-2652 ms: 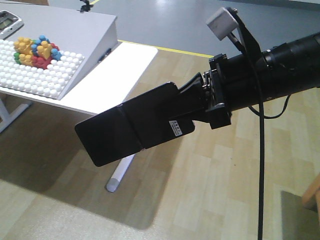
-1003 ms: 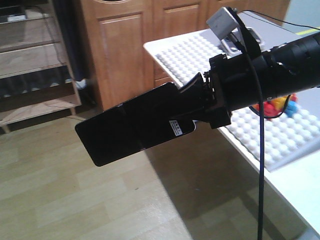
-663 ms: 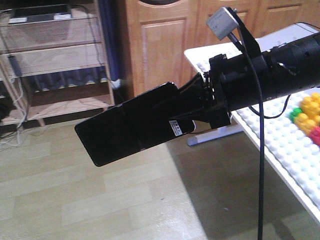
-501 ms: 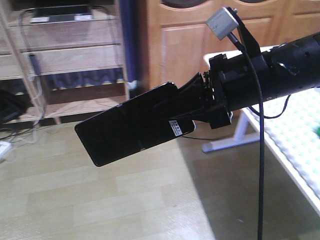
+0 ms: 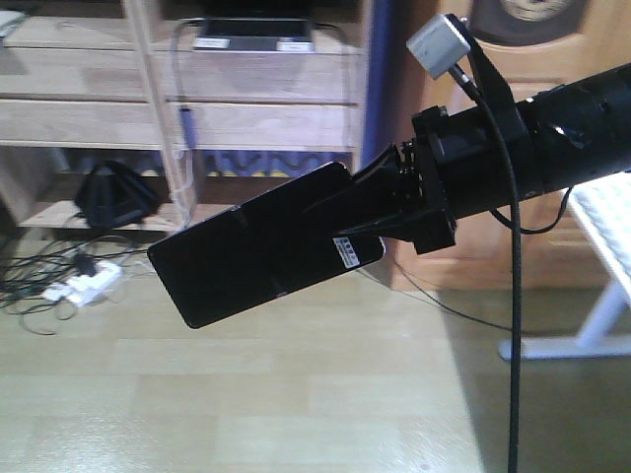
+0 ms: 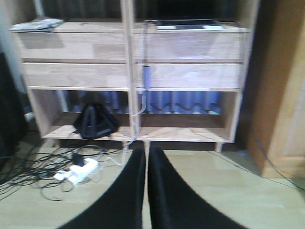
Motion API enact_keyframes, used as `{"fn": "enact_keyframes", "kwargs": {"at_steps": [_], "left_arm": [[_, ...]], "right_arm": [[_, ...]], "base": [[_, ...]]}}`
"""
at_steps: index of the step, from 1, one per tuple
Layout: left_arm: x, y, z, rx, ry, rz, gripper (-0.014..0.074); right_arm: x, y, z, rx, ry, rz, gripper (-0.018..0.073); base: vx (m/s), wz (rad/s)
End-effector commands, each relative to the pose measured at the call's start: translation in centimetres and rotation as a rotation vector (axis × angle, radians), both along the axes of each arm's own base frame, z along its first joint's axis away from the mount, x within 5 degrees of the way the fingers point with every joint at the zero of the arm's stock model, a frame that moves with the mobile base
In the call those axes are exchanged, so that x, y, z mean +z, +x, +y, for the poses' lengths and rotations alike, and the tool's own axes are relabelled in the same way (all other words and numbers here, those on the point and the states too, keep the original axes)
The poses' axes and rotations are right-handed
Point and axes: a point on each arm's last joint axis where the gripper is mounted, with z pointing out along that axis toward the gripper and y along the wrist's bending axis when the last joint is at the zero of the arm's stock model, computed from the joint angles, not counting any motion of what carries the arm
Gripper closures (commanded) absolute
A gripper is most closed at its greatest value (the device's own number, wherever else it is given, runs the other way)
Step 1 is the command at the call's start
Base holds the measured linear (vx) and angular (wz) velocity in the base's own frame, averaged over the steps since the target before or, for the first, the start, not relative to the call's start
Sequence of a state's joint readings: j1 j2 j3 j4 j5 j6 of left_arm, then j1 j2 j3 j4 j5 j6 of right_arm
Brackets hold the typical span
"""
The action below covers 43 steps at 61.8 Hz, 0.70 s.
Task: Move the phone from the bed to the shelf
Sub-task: 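Hold the phone in the right gripper while the base turns to the wooden shelf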
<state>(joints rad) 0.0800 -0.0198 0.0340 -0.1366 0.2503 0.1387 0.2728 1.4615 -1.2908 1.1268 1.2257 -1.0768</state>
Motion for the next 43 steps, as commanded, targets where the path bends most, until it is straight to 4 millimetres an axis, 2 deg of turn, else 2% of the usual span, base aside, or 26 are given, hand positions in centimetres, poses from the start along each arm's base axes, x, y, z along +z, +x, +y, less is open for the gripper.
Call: {"fn": "enact_keyframes", "kwargs": {"at_steps": [1, 25, 43], "left_arm": [[0.55, 0.06, 0.05, 0.005, -0.008, -0.072, 0.0596], [0.55, 0.06, 0.05, 0.005, -0.008, -0.072, 0.0596], [0.55, 0.06, 0.05, 0.005, -0.008, -0.072, 0.0596]], "right_arm": [[2.45, -1.47, 0.04, 0.054, 0.1, -0.015, 0.0564], [2.45, -1.47, 0.04, 0.054, 0.1, -0.015, 0.0564], [2.45, -1.47, 0.04, 0.054, 0.1, -0.015, 0.0564]], "base": [[0.24, 0.44], [0.25, 0.39], [0.3, 0.18]]}}
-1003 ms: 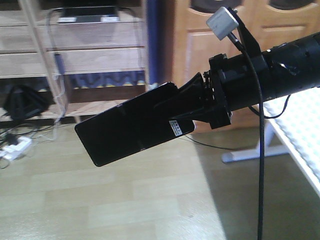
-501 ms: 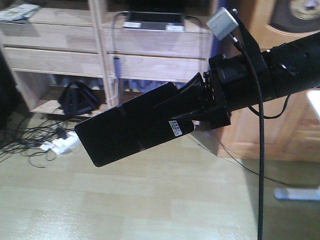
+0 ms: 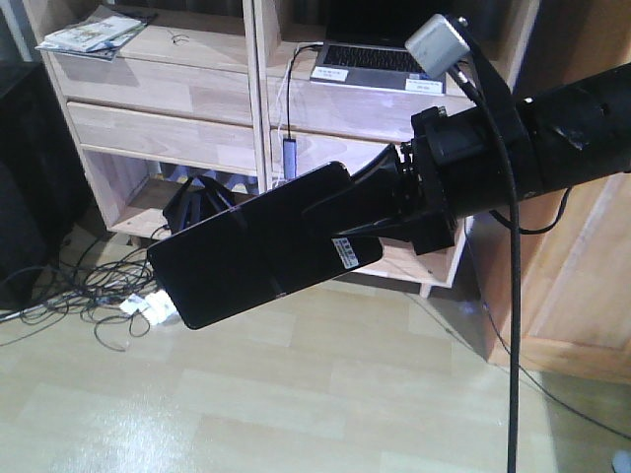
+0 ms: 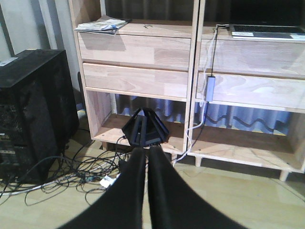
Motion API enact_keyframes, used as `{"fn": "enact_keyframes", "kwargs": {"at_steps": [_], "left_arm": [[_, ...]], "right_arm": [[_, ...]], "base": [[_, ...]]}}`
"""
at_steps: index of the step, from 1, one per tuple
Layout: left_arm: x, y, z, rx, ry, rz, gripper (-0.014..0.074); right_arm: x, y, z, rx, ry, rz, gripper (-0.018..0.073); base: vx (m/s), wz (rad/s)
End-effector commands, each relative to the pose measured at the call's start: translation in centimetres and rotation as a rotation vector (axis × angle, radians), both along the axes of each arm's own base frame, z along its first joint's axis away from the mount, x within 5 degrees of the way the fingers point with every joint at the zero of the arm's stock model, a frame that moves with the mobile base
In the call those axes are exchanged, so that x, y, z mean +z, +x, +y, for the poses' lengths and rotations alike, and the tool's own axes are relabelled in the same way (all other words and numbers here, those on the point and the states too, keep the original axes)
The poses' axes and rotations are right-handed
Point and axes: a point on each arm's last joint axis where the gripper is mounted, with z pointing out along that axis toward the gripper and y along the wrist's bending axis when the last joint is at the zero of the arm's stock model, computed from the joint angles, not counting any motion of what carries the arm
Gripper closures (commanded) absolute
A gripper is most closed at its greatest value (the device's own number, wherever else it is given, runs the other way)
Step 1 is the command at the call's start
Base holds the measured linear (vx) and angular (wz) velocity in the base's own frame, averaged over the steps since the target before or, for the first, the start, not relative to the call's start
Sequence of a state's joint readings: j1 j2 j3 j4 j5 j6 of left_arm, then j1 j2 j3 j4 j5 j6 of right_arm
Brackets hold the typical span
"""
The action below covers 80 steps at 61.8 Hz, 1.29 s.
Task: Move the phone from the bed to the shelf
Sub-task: 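Hold the phone in the right gripper while the base turns to the wooden shelf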
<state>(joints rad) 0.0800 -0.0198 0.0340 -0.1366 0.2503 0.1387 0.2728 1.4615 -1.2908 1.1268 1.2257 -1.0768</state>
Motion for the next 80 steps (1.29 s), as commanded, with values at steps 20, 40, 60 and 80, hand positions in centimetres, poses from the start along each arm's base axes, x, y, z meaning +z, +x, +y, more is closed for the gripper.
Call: {"fn": "enact_keyframes", "kwargs": {"at_steps": [20, 40, 60, 80], "left_arm": [[0.55, 0.06, 0.05, 0.005, -0.008, -0.072, 0.0596], [0.55, 0.06, 0.05, 0.005, -0.008, -0.072, 0.0596], [0.55, 0.06, 0.05, 0.005, -0.008, -0.072, 0.0596], [0.55, 0.06, 0.05, 0.005, -0.008, -0.072, 0.0596]], "right_arm": [[2.45, -1.47, 0.04, 0.054, 0.1, -0.015, 0.0564], [2.45, -1.47, 0.04, 0.054, 0.1, -0.015, 0.0564], [2.45, -1.47, 0.04, 0.054, 0.1, -0.015, 0.0564], [2.45, -1.47, 0.04, 0.054, 0.1, -0.015, 0.0564]], "base": [[0.34, -0.04], [0.35, -0.18], [0.33, -0.17], [0.32, -0.07]]}}
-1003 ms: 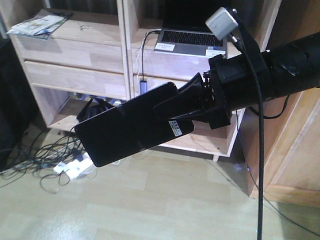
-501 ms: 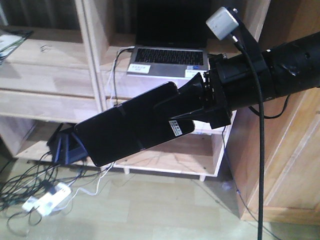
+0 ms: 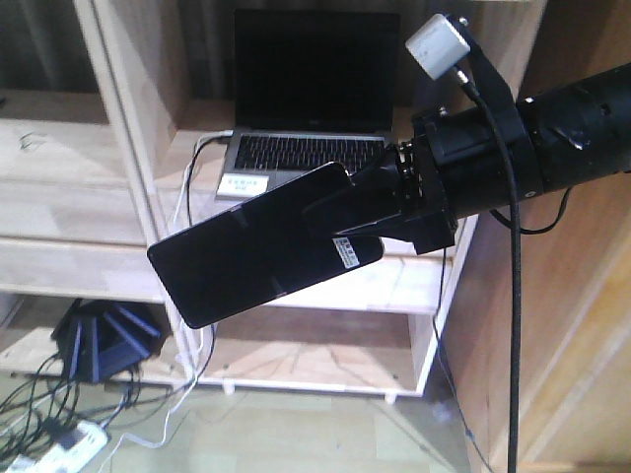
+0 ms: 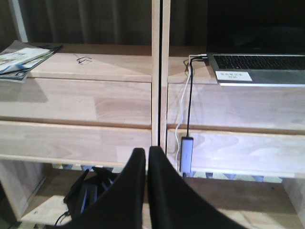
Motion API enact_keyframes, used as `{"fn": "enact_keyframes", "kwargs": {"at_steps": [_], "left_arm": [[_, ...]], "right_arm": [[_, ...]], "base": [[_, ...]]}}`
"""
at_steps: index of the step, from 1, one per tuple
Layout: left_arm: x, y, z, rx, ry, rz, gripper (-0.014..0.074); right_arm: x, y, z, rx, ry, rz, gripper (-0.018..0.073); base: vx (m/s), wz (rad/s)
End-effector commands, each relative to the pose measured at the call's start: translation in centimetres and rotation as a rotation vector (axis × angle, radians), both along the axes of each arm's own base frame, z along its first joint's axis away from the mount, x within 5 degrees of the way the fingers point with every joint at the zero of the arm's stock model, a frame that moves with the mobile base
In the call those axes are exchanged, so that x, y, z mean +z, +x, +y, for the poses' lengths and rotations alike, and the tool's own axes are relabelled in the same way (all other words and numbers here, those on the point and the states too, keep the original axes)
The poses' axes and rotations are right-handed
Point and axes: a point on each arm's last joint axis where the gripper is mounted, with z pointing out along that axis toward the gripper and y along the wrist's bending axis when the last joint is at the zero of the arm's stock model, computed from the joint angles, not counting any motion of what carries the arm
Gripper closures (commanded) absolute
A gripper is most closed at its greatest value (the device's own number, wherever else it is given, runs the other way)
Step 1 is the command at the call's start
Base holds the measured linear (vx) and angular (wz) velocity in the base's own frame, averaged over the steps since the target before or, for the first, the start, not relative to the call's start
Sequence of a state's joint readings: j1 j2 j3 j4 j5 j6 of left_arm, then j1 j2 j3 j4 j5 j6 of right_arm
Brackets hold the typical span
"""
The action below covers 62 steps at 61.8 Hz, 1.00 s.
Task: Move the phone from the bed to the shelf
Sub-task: 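Hold the phone in the right gripper while the base turns to the wooden shelf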
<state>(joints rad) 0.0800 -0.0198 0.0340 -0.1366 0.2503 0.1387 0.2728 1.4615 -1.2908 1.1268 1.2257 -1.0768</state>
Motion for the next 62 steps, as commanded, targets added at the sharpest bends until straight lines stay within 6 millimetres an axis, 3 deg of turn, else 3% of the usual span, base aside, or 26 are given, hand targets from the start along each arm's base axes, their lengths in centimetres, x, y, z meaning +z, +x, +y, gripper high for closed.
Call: {"fn": "enact_keyframes", "kwargs": {"at_steps": [1, 62], "left_arm": [[0.55, 0.06, 0.05, 0.005, -0.008, -0.072, 0.0596], [0.55, 0.06, 0.05, 0.005, -0.008, -0.072, 0.0596]], "right_arm": [[2.45, -1.47, 0.04, 0.054, 0.1, -0.015, 0.0564], [2.45, -1.47, 0.04, 0.054, 0.1, -0.015, 0.0564]], "base": [[0.31, -0.04], [0.24, -0.06]]}}
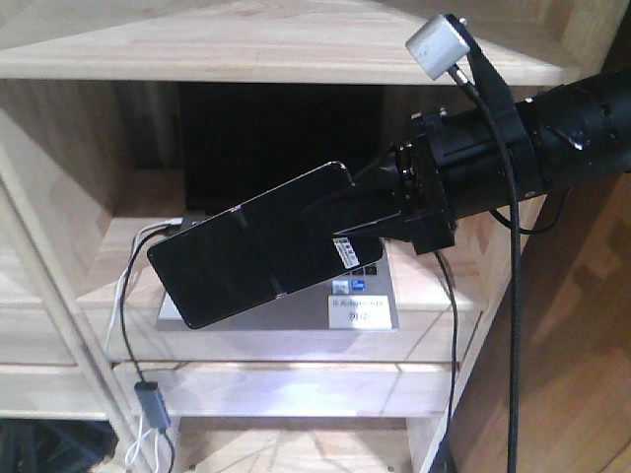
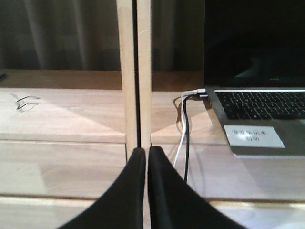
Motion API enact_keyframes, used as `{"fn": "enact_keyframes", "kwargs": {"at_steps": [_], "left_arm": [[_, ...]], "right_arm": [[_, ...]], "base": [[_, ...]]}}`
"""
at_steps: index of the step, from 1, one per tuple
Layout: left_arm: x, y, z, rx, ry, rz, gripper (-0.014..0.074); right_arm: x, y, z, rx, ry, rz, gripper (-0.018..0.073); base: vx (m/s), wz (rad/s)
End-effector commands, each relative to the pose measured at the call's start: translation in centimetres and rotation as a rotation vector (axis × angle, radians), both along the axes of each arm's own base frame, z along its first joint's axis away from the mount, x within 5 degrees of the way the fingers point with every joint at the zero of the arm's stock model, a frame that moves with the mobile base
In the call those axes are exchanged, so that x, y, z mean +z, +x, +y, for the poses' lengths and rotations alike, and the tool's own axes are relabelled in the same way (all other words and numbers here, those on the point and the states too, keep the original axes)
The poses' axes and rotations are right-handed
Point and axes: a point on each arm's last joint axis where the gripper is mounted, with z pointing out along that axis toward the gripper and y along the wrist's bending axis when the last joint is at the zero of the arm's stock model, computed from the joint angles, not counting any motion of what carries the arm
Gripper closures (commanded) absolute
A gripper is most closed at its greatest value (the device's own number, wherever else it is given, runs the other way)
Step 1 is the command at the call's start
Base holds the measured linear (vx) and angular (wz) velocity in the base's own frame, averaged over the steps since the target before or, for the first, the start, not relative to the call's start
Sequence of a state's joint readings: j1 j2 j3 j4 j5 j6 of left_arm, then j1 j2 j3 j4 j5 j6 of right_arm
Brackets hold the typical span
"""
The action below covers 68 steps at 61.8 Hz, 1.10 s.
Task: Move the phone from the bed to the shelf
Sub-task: 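Hold the phone in the right gripper while the base turns to the wooden shelf, then raise the right gripper with the phone above the laptop shelf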
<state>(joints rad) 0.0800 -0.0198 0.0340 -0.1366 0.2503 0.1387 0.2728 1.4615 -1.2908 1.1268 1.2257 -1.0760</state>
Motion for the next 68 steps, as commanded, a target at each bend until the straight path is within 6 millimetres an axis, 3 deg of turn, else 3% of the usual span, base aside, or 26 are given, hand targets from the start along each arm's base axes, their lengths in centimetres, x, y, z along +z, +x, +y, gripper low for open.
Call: {"fn": "enact_keyframes", "kwargs": {"at_steps": [1, 68], "left_arm": [[0.55, 0.06, 0.05, 0.005, -0.008, -0.072, 0.0596], [0.55, 0.06, 0.05, 0.005, -0.008, -0.072, 0.0596]], "right_arm": [[2.45, -1.47, 0.04, 0.054, 0.1, -0.016, 0.0564], [2.45, -1.47, 0.04, 0.054, 0.1, -0.016, 0.0564]], "base": [[0.13, -0.06], [0.07, -0.03]]}}
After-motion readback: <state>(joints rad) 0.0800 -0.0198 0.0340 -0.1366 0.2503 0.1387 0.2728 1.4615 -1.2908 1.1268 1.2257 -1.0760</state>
